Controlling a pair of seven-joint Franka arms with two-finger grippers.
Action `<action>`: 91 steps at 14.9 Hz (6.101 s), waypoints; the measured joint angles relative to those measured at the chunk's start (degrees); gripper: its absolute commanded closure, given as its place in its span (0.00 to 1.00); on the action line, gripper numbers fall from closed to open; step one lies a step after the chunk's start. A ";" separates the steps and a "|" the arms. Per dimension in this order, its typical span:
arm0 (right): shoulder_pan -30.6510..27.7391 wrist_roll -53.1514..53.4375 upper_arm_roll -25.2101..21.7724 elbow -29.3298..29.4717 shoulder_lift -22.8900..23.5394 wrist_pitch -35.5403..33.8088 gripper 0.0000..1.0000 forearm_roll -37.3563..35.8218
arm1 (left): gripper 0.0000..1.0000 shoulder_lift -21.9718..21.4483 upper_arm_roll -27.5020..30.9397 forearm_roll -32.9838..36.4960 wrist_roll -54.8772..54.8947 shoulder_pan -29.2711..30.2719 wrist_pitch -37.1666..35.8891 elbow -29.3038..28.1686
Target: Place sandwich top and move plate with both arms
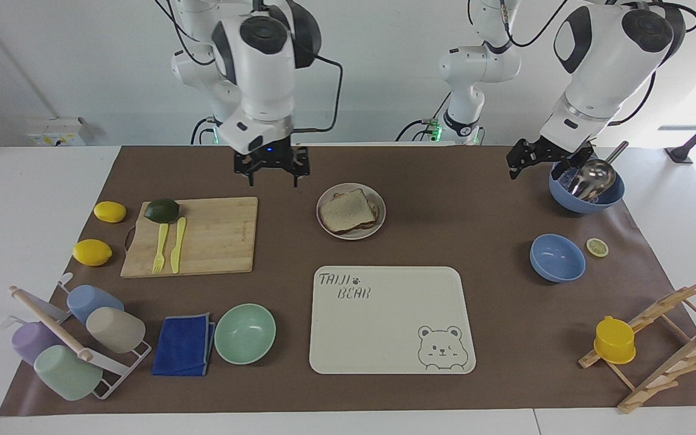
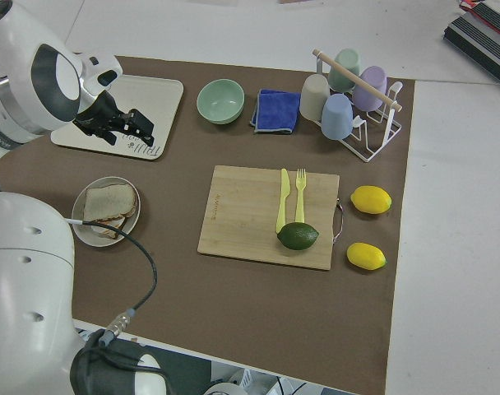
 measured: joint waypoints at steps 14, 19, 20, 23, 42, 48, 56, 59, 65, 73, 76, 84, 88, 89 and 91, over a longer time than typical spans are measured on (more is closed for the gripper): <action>-9.55 -19.91 -5.81 1.61 -2.62 -10.05 0.00 0.76 | 0.00 0.54 -0.70 -6.24 -28.27 -25.97 40.01 -30.56; -10.01 -20.83 -6.84 1.61 -2.47 -9.47 0.00 0.76 | 0.14 4.68 -0.75 -8.81 -27.55 -30.70 46.48 -33.91; -10.01 -20.93 -7.15 1.61 -2.47 -9.47 0.00 0.76 | 0.14 5.41 -0.74 -10.52 -27.19 -31.00 47.43 -34.35; -10.01 -21.33 -7.92 1.61 -2.47 -9.34 0.00 0.76 | 0.35 6.09 -0.56 -12.83 -25.48 -31.04 48.10 -34.69; -10.41 -21.73 -9.99 1.79 -2.48 -7.54 0.00 0.76 | 1.00 5.11 -0.06 -16.89 -23.11 -29.31 45.21 -32.81; -10.38 -21.73 -9.64 2.04 -2.50 -7.54 0.00 0.76 | 1.00 6.13 0.75 -20.41 -14.61 -18.07 26.40 -15.29; -10.31 -21.73 -9.61 2.10 -2.52 -7.54 0.00 0.76 | 1.00 22.23 0.84 -22.22 -11.86 -11.10 23.79 4.83; -10.27 -21.73 -9.54 2.11 -2.53 -7.54 0.00 0.76 | 1.00 30.47 0.84 -22.29 -7.55 -9.73 23.82 12.74; -10.26 -21.73 -8.81 2.11 -2.53 -7.54 0.00 0.76 | 1.00 38.83 0.83 -22.29 -1.60 -7.64 27.58 19.18; -10.26 -21.89 -8.80 2.11 -2.53 -7.54 0.00 0.76 | 0.00 39.47 0.31 -22.24 3.60 -8.25 31.63 18.36; -10.26 -23.38 -8.79 2.11 -2.53 -7.54 0.00 0.76 | 0.00 39.35 0.48 -22.24 3.79 -8.15 31.55 18.57; -10.27 -23.88 -7.22 2.14 -2.55 -7.63 0.00 0.76 | 0.00 27.45 7.00 -15.93 3.85 -6.25 20.38 18.77; -10.35 -23.88 -7.28 2.14 -2.57 -7.64 0.00 0.76 | 0.00 18.49 8.04 -7.36 3.34 -6.00 8.27 18.53; -10.53 -23.88 -7.38 2.14 -2.57 -7.64 0.00 0.76 | 0.00 16.35 8.06 -5.81 3.21 -6.00 5.44 18.25; -10.96 -23.88 -7.49 2.14 -2.57 -7.66 0.00 0.76 | 0.00 11.69 8.16 -3.35 3.02 -5.91 0.59 16.71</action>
